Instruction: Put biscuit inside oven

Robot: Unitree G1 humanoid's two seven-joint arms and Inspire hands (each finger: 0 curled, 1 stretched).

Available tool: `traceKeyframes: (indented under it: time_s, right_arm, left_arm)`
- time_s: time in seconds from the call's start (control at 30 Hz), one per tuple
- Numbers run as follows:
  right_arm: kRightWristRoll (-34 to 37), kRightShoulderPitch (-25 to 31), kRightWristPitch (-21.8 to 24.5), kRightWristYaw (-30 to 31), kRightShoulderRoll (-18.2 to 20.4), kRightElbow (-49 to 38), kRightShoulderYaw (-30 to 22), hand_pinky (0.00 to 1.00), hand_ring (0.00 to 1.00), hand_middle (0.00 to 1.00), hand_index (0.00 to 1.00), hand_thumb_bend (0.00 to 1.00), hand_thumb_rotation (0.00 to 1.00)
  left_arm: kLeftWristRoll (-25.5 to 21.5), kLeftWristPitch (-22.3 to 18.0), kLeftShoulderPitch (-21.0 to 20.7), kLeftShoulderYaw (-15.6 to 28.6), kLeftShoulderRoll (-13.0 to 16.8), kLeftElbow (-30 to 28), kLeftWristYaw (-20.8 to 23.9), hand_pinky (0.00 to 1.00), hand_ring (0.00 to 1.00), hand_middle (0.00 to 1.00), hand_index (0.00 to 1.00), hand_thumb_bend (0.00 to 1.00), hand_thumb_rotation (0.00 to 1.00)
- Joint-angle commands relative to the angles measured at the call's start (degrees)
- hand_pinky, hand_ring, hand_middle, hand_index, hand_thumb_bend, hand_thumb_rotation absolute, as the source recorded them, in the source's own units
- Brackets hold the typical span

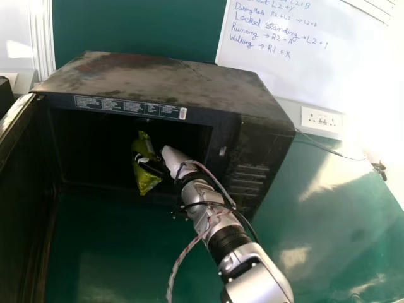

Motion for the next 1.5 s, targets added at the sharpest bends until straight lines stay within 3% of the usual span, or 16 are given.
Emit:
traceKeyframes:
  time_s: [0.0, 0.23, 0.33, 0.5, 0.63, 0.77, 1.03, 1.17, 1.33, 1.47]
  right_arm:
    - [0.2, -2.1, 1.2, -1.1, -0.7, 1.2, -0.6, 0.0, 0.0, 0.0, 0.0, 0.78, 0.0]
    - [0.9, -3.1, 1.5, -1.1, -0.3, 2.1, -1.2, 0.0, 0.0, 0.0, 0.0, 0.79, 0.0]
    - [0.6, -3.7, 2.0, -1.0, -0.2, 2.7, -0.9, 0.0, 0.0, 0.0, 0.0, 0.79, 0.0]
    - [-0.3, -4.6, 2.1, -1.0, -0.2, 3.4, 0.0, 0.0, 0.0, 0.0, 0.0, 0.77, 0.0]
    - [0.5, -5.0, 1.0, -0.5, -0.5, 3.4, -0.8, 0.0, 0.0, 0.0, 0.0, 0.76, 0.0]
    - [1.3, -5.2, 0.9, -0.4, -0.3, 3.8, -1.6, 0.0, 0.0, 0.0, 0.0, 0.77, 0.0]
    - [2.1, -5.6, 0.9, -0.3, 0.0, 4.4, -2.6, 0.0, 0.0, 0.0, 0.0, 0.77, 0.0]
    - [2.2, -5.7, 1.3, -0.4, 0.3, 4.8, -2.9, 0.0, 0.0, 0.0, 0.0, 0.76, 0.0]
    - [1.9, -6.1, 1.8, -0.3, 0.5, 5.3, -2.8, 0.0, 0.0, 0.0, 0.0, 0.77, 0.0]
    - [1.3, -6.3, 1.8, -0.6, 0.7, 5.7, -2.4, 0.0, 0.0, 0.0, 0.0, 0.76, 0.0]
  left_arm:
    - [-0.6, -0.2, 0.9, -0.3, -0.1, -0.5, -0.2, 0.35, 0.51, 0.62, 0.71, 0.75, 0.57]
    - [-0.1, -0.5, 0.9, -0.3, 0.0, -0.3, -0.3, 0.4, 0.54, 0.62, 0.67, 0.76, 0.55]
    - [0.1, -0.7, 0.9, -0.2, 0.1, -0.1, -0.4, 0.38, 0.52, 0.61, 0.69, 0.76, 0.57]
    - [0.1, -0.5, 0.9, -0.2, 0.1, -0.2, -0.4, 0.45, 0.61, 0.69, 0.76, 0.75, 0.59]
    - [0.0, -0.6, 0.8, -0.3, 0.1, 0.0, -0.4, 0.53, 0.66, 0.7, 0.68, 0.73, 0.56]
    - [0.1, -1.0, 0.7, -0.3, 0.0, 0.2, -0.7, 0.41, 0.54, 0.61, 0.69, 0.72, 0.56]
    - [0.9, -1.7, 1.1, -0.4, -0.5, 0.0, -0.7, 0.31, 0.43, 0.52, 0.7, 0.71, 0.51]
    - [0.9, -2.1, 1.4, -0.5, -0.5, 0.1, -1.1, 0.31, 0.42, 0.51, 0.71, 0.71, 0.5]
    - [0.8, -2.7, 1.4, -0.5, -0.5, 0.4, -1.4, 0.47, 0.61, 0.64, 0.69, 0.73, 0.5]
    - [0.7, -2.8, 1.5, -0.6, -0.5, 0.4, -1.5, 0.48, 0.62, 0.65, 0.69, 0.73, 0.49]
